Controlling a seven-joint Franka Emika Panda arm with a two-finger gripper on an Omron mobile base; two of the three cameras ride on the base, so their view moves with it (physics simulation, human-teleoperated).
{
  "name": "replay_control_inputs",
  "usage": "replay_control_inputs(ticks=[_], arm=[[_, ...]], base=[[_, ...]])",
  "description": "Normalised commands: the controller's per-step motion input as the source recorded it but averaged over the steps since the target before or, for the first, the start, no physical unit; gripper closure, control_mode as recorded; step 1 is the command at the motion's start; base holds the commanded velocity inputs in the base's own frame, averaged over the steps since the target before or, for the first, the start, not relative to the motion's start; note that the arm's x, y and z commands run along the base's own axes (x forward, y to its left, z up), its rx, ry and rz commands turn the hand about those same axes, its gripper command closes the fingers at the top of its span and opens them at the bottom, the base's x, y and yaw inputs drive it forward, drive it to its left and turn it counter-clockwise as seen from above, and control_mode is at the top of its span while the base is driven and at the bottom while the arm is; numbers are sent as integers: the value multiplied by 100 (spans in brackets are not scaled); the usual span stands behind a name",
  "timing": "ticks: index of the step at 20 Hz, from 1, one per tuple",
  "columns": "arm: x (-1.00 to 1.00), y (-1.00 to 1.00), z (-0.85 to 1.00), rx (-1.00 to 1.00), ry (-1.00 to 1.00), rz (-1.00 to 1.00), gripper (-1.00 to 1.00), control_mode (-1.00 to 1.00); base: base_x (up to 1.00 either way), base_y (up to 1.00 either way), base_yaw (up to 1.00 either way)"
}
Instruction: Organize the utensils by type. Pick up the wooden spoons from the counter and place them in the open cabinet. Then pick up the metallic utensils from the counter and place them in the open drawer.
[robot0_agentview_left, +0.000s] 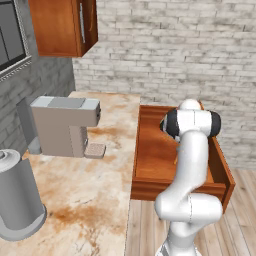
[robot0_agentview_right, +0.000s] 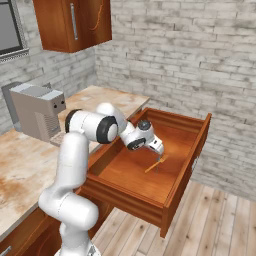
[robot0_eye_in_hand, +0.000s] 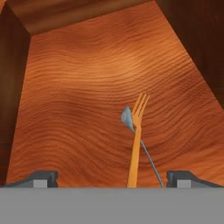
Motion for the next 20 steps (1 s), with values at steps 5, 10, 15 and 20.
replay_control_inputs(ticks=[5, 10, 15, 20], arm=[[-36, 0, 88, 0, -11, 0, -100, -100], [-40, 1, 98, 0, -14, 0, -100, -100], [-33, 2, 100, 0, -13, 0, -100, -100], [-21, 7, 100, 0, -8, 0, -100, -100]], base=[[0, 0, 0], [0, 0, 0], [0, 0, 0], [0, 0, 0]])
